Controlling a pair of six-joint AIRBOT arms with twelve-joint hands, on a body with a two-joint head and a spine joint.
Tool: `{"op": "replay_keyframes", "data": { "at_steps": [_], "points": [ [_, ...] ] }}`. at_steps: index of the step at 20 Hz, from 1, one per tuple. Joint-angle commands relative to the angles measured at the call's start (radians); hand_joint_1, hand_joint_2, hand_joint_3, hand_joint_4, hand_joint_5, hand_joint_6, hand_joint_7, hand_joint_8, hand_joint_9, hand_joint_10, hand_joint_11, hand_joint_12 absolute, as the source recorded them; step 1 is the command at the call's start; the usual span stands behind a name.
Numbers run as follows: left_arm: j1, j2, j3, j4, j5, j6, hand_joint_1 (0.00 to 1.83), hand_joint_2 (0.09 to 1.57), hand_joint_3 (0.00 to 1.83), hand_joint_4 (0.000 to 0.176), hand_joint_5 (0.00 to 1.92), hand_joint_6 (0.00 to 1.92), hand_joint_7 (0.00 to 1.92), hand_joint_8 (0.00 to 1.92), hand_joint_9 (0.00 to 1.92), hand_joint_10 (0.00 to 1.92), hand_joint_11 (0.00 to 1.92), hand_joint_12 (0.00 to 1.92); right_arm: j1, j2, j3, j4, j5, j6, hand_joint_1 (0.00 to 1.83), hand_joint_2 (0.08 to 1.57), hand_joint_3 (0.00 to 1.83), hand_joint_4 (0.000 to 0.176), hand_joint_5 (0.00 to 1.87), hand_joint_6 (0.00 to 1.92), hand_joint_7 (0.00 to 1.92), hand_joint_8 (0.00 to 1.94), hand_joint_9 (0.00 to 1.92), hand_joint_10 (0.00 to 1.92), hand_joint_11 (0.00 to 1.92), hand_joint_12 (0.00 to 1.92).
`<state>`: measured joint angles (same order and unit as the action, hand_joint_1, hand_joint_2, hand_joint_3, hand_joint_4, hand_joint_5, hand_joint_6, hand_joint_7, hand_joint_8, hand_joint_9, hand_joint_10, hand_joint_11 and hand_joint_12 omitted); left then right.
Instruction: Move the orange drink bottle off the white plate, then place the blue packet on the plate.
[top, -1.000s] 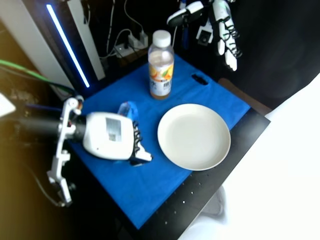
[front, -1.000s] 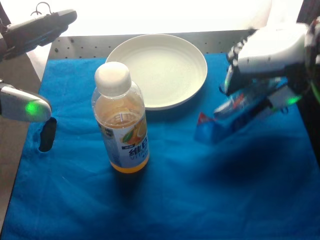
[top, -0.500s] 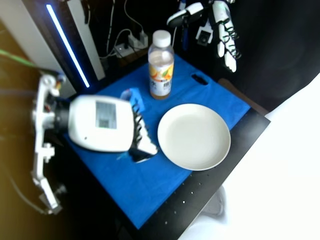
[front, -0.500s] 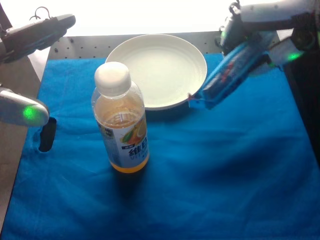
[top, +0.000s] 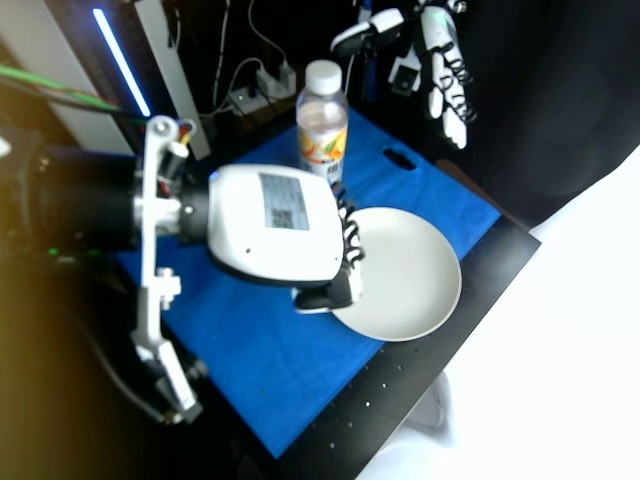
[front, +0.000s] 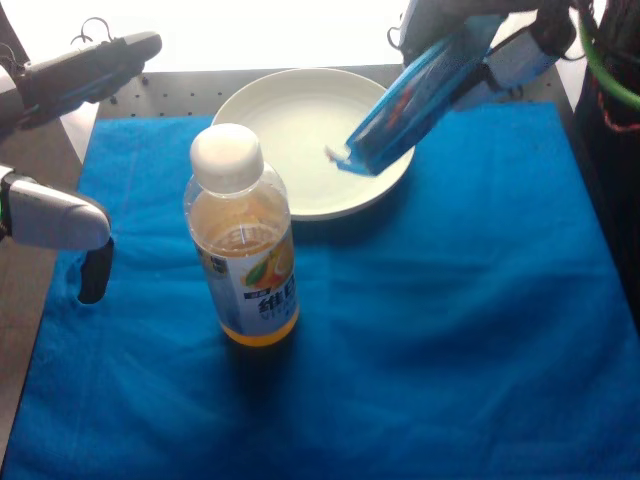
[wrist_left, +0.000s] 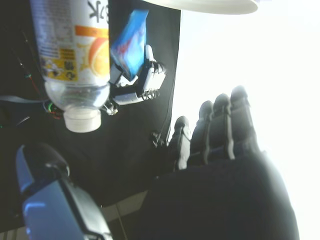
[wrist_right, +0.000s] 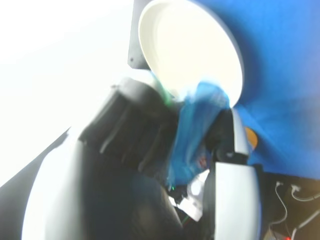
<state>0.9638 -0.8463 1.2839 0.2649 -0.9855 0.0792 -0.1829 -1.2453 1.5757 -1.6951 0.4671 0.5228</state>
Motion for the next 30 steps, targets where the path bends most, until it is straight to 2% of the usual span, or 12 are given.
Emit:
{"op": "replay_keyframes", "data": {
  "at_steps": [1,5,7,9,12,13,15,17,19,22,27,30],
  "points": [
    [-0.009,-0.005,0.003,-0.046,-0.110,-0.010,0.56,0.57,0.00,0.176,0.00,0.00,0.00,0.00,0.00,0.00,0.00,0.00,0.025,-0.009,0.010,0.057,-0.029,-0.001,1.25,1.07,0.00,0.004,1.07,0.80,1.11,0.84,1.04,0.66,0.81,1.10],
    [-0.009,-0.008,0.006,-0.046,-0.117,-0.011,0.60,0.58,0.00,0.176,0.00,0.00,0.00,0.00,0.00,0.00,0.00,0.00,0.026,-0.064,0.077,0.097,-0.029,-0.002,1.25,1.05,0.00,0.000,1.06,0.81,1.20,0.66,1.20,0.30,0.83,1.07],
    [-0.009,-0.010,0.008,-0.046,-0.121,-0.011,0.60,0.58,0.00,0.176,0.00,0.00,0.00,0.00,0.00,0.00,0.00,0.00,0.026,-0.092,0.106,0.114,-0.030,-0.002,1.28,1.05,0.00,0.000,1.22,0.39,1.10,0.99,1.05,0.84,0.77,1.42],
    [-0.009,-0.014,0.012,-0.046,-0.126,-0.012,0.58,0.57,0.00,0.176,0.00,0.00,0.00,0.00,0.00,0.00,0.00,0.00,0.025,-0.124,0.137,0.130,-0.030,-0.002,1.26,1.06,0.00,0.000,1.13,0.62,1.11,0.92,1.04,0.77,0.79,1.28],
    [-0.010,-0.023,0.017,-0.046,-0.132,-0.013,0.58,0.57,0.00,0.176,0.00,0.00,0.00,0.00,0.00,0.00,0.00,0.00,0.024,-0.170,0.172,0.137,-0.036,-0.002,1.28,1.08,0.00,0.000,1.21,0.35,1.01,1.17,0.91,1.25,0.79,1.63],
    [-0.011,-0.027,0.020,-0.046,-0.135,-0.013,0.59,0.58,0.00,0.176,0.00,0.00,0.00,0.00,0.00,0.00,0.00,0.00,0.022,-0.187,0.182,0.137,-0.042,-0.002,1.26,1.08,0.00,0.000,1.23,0.41,0.94,1.19,0.80,1.13,0.64,1.61],
    [-0.015,-0.033,0.024,-0.046,-0.137,-0.014,0.60,0.58,0.00,0.176,0.00,0.00,0.00,0.00,0.00,0.00,0.00,0.00,0.016,-0.208,0.194,0.143,-0.052,-0.002,1.24,1.09,0.00,0.000,1.15,0.68,0.97,1.03,0.94,0.61,0.68,1.26],
    [-0.018,-0.040,0.024,-0.046,-0.139,-0.015,0.58,0.59,0.00,0.176,0.00,0.00,0.00,0.00,0.00,0.00,0.00,0.00,0.000,-0.242,0.208,0.154,-0.087,-0.002,1.27,1.10,0.00,0.000,1.18,0.43,0.94,1.25,0.84,1.04,0.65,1.59],
    [-0.018,-0.044,0.026,-0.046,-0.139,-0.018,0.58,0.59,0.00,0.176,0.00,0.00,0.00,0.00,0.00,0.00,0.00,0.00,-0.016,-0.277,0.237,0.157,-0.090,-0.002,1.25,1.10,0.00,0.000,1.12,0.60,0.97,1.16,0.90,0.80,0.65,1.43],
    [-0.024,-0.046,0.027,-0.046,-0.146,-0.020,0.61,0.60,0.01,0.176,0.00,0.00,0.00,0.00,0.00,0.00,0.00,0.00,-0.042,-0.301,0.254,0.157,-0.090,-0.002,1.26,1.07,0.00,0.000,1.17,0.51,1.04,1.05,1.08,0.62,0.80,1.36],
    [-0.029,-0.051,0.026,-0.046,-0.152,-0.020,0.61,0.59,0.00,0.176,0.00,0.00,0.00,0.00,0.00,0.00,0.00,0.00,-0.090,-0.328,0.289,0.158,-0.090,0.002,1.27,1.10,0.00,0.000,1.15,0.40,0.97,1.25,0.87,1.24,0.73,1.72],
    [-0.030,-0.051,0.027,-0.046,-0.153,-0.021,0.62,0.60,0.01,0.176,0.00,0.00,0.00,0.00,0.00,0.00,0.00,0.00,-0.103,-0.337,0.305,0.164,-0.092,0.003,1.20,1.07,0.00,0.000,1.12,0.66,0.90,1.34,0.87,1.65,0.85,1.89]
  ]
}}
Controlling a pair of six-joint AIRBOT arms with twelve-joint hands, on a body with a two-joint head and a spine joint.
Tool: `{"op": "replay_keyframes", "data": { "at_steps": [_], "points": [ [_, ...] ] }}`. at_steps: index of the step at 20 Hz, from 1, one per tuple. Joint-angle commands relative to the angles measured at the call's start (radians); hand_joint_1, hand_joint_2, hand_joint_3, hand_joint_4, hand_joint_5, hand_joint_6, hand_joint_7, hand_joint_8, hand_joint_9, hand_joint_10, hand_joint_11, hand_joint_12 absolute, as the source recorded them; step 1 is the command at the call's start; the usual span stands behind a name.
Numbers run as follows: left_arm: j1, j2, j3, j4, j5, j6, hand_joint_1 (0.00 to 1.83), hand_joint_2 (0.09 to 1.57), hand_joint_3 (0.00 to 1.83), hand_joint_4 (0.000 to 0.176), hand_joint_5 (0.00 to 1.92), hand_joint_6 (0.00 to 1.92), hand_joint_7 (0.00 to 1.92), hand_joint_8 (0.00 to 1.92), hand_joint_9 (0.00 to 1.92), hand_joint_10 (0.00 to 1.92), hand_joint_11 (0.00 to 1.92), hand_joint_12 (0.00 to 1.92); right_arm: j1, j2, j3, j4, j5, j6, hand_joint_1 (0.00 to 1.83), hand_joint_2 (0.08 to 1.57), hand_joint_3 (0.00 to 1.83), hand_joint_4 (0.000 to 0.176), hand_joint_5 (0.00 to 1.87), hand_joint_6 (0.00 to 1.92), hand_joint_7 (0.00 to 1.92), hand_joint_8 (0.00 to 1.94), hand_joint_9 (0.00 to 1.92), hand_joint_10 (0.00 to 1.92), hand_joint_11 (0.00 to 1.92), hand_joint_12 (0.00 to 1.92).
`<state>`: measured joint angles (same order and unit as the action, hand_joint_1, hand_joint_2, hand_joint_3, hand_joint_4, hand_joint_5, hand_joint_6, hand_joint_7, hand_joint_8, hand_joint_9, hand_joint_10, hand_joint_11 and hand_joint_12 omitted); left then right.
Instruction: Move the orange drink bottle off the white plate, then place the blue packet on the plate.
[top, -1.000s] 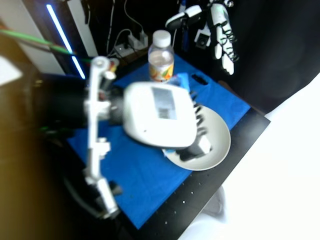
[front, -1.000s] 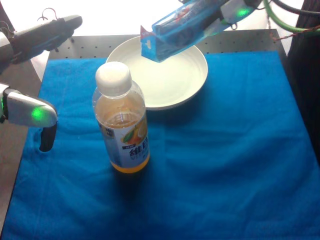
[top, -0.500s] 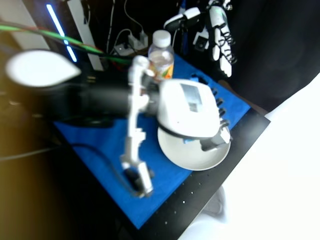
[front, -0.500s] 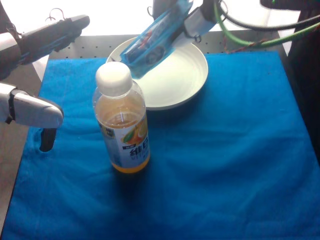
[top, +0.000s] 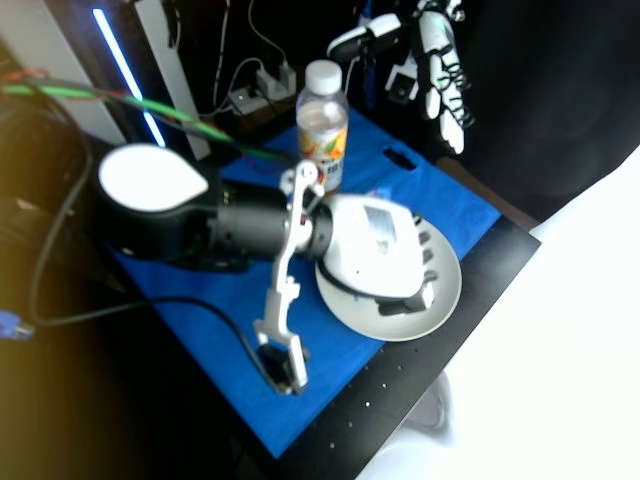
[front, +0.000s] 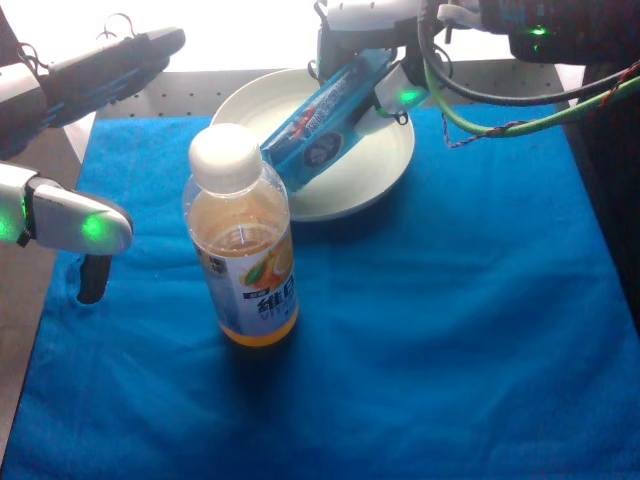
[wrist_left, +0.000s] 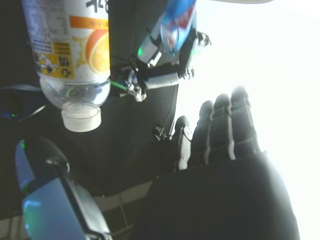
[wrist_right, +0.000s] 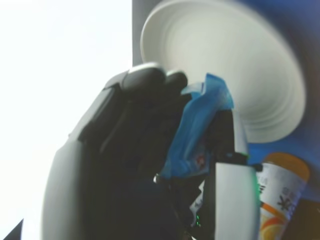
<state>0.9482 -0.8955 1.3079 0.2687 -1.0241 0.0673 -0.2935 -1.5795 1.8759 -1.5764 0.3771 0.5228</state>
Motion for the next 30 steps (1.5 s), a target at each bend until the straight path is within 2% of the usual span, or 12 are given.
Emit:
{"op": "replay_keyframes", "data": {
  "at_steps": [1,5,6,7,9,13,19,20,21,24,25,30],
  "points": [
    [-0.014,-0.002,0.002,-0.050,-0.114,-0.010,0.61,0.60,0.01,0.176,0.00,0.00,0.00,0.00,0.00,0.00,0.00,0.00,0.004,-0.004,0.005,0.050,-0.002,0.003,1.19,1.06,0.00,0.000,1.10,0.75,0.90,1.17,0.84,1.54,0.80,1.86],
    [-0.014,-0.003,0.002,-0.050,-0.116,-0.012,0.61,0.61,0.01,0.176,0.00,0.00,0.00,0.00,0.00,0.00,0.00,0.00,-0.002,-0.005,0.005,0.054,-0.002,0.003,1.27,1.10,0.00,0.000,1.13,0.47,0.97,1.24,0.91,1.03,0.73,1.54],
    [-0.014,-0.003,0.002,-0.050,-0.116,-0.012,0.61,0.61,0.01,0.176,0.00,0.00,0.00,0.00,0.00,0.00,0.00,0.00,-0.002,-0.005,0.004,0.054,-0.001,0.003,1.26,1.10,0.01,0.000,0.97,0.79,1.06,1.05,0.94,0.77,0.70,1.30],
    [-0.014,-0.003,0.003,-0.050,-0.116,-0.012,0.62,0.61,0.00,0.176,0.00,0.00,0.00,0.00,0.00,0.00,0.00,0.00,-0.002,-0.005,0.004,0.054,-0.001,0.003,1.26,1.12,0.01,0.000,0.87,0.91,1.05,1.09,0.98,0.74,0.72,1.41],
    [-0.014,-0.003,0.003,-0.050,-0.115,-0.012,0.60,0.61,0.00,0.176,0.00,0.00,0.00,0.00,0.00,0.00,0.00,0.00,-0.002,-0.005,0.004,0.054,0.001,0.003,1.06,0.91,0.00,0.000,0.66,0.07,0.97,0.32,0.87,0.67,0.58,1.51],
    [-0.015,-0.006,0.004,-0.050,-0.116,-0.012,0.59,0.60,0.00,0.176,0.00,0.00,0.00,0.00,0.00,0.00,0.00,0.00,-0.002,-0.004,0.002,0.061,0.001,0.003,0.95,0.80,0.00,0.065,0.38,0.00,0.64,0.00,0.68,0.03,0.34,0.97],
    [-0.015,-0.007,0.004,-0.050,-0.116,-0.012,0.60,0.60,0.00,0.176,0.00,0.00,0.00,0.00,0.00,0.00,0.00,0.00,-0.002,0.000,-0.002,0.071,0.007,0.003,0.85,0.64,0.00,0.176,0.13,0.00,0.27,0.00,0.24,0.00,0.00,0.82],
    [-0.015,-0.007,0.004,-0.051,-0.116,-0.012,0.60,0.60,0.00,0.176,0.00,0.00,0.00,0.00,0.00,0.00,0.00,0.00,-0.002,0.002,-0.002,0.078,0.011,0.003,0.85,0.64,0.00,0.176,0.13,0.00,0.27,0.00,0.24,0.00,0.00,0.82],
    [-0.015,-0.008,0.005,-0.052,-0.117,-0.012,0.59,0.60,0.00,0.176,0.00,0.00,0.00,0.00,0.00,0.00,0.00,0.00,-0.002,0.007,-0.003,0.085,0.015,0.003,0.83,0.63,0.00,0.176,0.10,0.00,0.32,0.00,0.36,0.03,0.00,1.23],
    [-0.015,-0.009,0.008,-0.058,-0.117,-0.012,0.62,0.58,0.00,0.176,0.00,0.00,0.00,0.00,0.00,0.00,0.00,0.00,-0.002,0.034,-0.012,0.138,0.034,0.003,0.85,0.64,0.00,0.172,0.03,0.01,0.17,0.00,0.21,0.01,0.00,0.57],
    [-0.015,-0.009,0.010,-0.062,-0.118,-0.012,0.62,0.58,0.00,0.176,0.00,0.00,0.00,0.00,0.00,0.00,0.00,0.00,-0.002,0.051,-0.023,0.171,0.038,0.002,0.83,0.65,0.00,0.151,0.02,0.00,0.18,0.00,0.21,0.01,0.00,0.49],
    [-0.016,-0.007,0.016,-0.108,-0.155,0.006,0.58,0.66,0.02,0.176,0.00,0.00,0.00,0.00,0.00,0.00,0.00,0.00,-0.001,0.191,-0.142,0.485,0.144,-0.205,0.68,0.58,0.00,0.175,0.00,0.00,0.05,0.01,0.07,0.01,0.00,0.40]
  ]
}}
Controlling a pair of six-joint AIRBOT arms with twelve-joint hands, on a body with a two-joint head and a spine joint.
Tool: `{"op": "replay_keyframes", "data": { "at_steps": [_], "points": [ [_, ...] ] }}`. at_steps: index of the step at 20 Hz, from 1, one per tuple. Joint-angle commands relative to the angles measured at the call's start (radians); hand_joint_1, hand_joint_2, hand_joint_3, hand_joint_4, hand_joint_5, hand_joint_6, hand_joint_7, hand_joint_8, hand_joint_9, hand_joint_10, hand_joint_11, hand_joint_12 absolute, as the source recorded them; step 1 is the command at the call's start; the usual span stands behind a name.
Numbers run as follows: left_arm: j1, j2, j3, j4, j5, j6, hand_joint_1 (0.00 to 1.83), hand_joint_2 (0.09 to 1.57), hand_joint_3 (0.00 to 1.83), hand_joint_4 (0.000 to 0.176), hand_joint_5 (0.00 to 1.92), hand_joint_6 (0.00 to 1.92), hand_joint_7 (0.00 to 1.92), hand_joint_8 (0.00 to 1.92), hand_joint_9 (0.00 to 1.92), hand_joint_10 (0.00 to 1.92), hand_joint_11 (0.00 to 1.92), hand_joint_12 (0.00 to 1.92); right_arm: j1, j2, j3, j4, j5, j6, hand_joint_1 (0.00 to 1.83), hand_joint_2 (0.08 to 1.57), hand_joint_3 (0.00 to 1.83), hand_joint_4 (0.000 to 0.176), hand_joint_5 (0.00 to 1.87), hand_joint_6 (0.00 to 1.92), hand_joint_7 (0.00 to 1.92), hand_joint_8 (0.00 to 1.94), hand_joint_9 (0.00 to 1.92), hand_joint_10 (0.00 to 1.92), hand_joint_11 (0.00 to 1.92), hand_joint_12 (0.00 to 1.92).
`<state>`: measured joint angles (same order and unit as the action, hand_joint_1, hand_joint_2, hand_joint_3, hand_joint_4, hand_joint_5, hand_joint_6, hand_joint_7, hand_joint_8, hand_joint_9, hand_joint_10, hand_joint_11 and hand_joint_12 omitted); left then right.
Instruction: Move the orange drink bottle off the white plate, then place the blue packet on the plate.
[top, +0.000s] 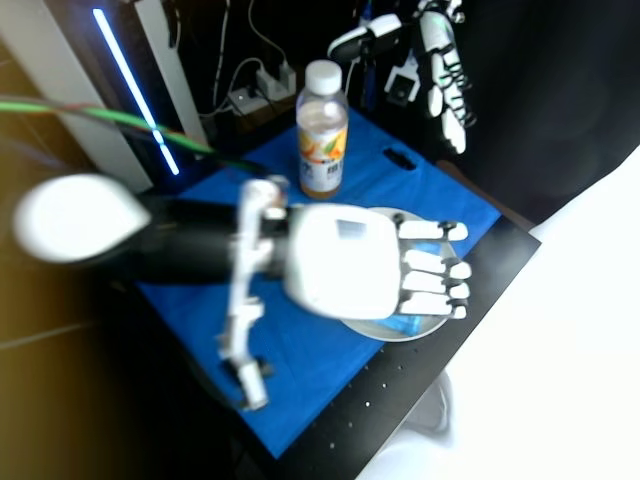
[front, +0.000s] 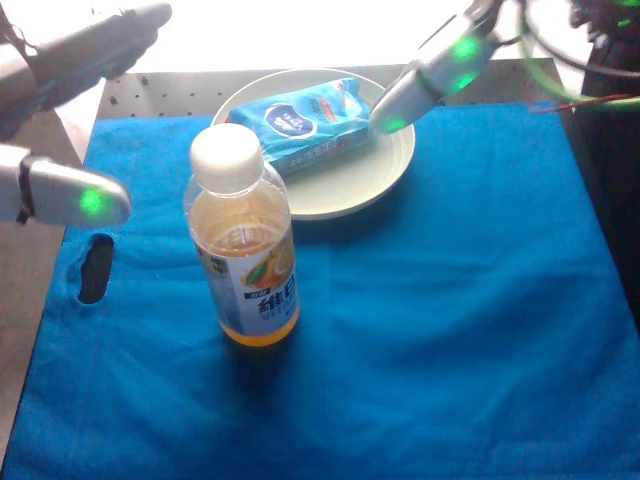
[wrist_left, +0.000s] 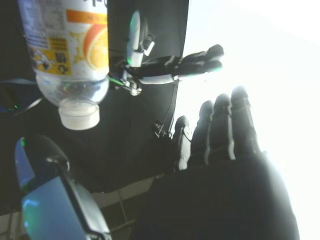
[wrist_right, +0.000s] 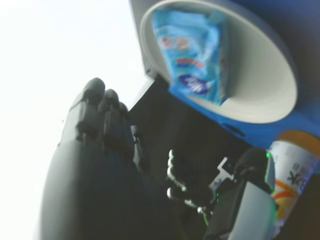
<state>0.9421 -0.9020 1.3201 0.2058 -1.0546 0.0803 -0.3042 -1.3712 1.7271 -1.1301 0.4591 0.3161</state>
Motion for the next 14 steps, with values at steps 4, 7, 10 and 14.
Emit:
{"op": "replay_keyframes", "data": {
  "at_steps": [4,7,10,14],
  "points": [
    [-0.013,0.007,-0.003,-0.121,-0.202,0.032,0.55,0.74,0.01,0.176,0.00,0.00,0.00,0.00,0.00,0.00,0.00,0.00,0.010,0.148,-0.161,0.334,0.165,-0.287,0.77,0.66,0.01,0.176,0.00,0.00,0.10,0.00,0.07,0.00,0.00,0.45],
    [-0.013,0.030,-0.017,-0.171,-0.260,0.069,0.55,0.77,0.02,0.176,0.00,0.00,0.00,0.00,0.00,0.00,0.00,0.00,0.007,0.231,-0.253,0.511,0.240,-0.459,0.90,0.66,0.00,0.176,0.00,0.00,0.11,0.00,0.06,0.01,0.00,0.24],
    [-0.023,0.048,-0.053,-0.214,-0.345,0.120,0.43,0.89,0.02,0.176,0.00,0.00,0.00,0.00,0.00,0.00,0.00,0.00,-0.030,0.300,-0.330,0.677,0.373,-0.584,0.78,0.61,0.00,0.176,0.00,0.00,0.11,0.01,0.10,0.01,0.02,0.20],
    [-0.040,0.052,-0.066,-0.228,-0.403,0.141,0.65,0.94,0.02,0.176,0.00,0.00,0.00,0.00,0.00,0.00,0.01,0.00,-0.053,0.373,-0.395,0.745,0.468,-0.630,0.68,0.66,0.02,0.176,0.00,0.00,0.09,0.00,0.05,0.00,0.00,0.16]
  ]
}}
